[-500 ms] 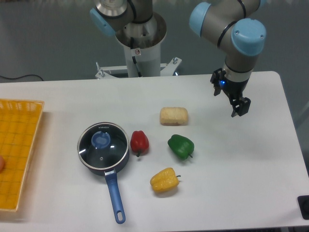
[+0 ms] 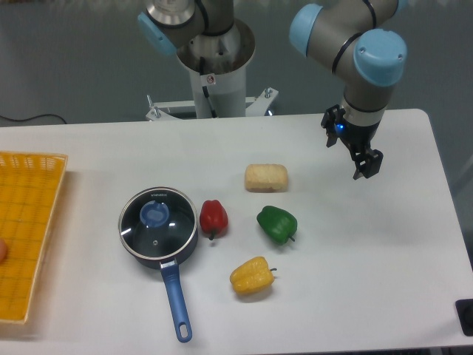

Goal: Open the lid

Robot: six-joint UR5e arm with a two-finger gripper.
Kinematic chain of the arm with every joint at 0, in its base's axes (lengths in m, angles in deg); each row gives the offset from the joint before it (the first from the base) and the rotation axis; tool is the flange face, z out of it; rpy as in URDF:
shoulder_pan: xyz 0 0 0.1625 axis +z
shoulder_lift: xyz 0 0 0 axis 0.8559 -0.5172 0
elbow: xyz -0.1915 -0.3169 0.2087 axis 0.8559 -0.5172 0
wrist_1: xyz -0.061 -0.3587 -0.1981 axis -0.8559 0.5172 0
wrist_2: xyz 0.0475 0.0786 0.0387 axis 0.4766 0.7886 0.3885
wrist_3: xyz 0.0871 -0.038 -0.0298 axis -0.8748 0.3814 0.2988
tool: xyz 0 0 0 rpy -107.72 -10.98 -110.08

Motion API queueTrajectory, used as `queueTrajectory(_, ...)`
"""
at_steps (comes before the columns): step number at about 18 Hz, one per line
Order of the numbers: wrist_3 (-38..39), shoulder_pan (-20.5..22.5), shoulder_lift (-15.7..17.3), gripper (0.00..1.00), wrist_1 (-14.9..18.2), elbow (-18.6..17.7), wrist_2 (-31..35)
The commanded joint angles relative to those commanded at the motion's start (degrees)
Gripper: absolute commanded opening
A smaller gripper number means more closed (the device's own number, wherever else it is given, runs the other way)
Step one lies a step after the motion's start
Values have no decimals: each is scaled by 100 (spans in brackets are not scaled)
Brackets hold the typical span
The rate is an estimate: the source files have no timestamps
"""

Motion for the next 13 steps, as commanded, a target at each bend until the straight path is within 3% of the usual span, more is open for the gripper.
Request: queueTrajectory(13,202,9,0,100,-26,-53,-35)
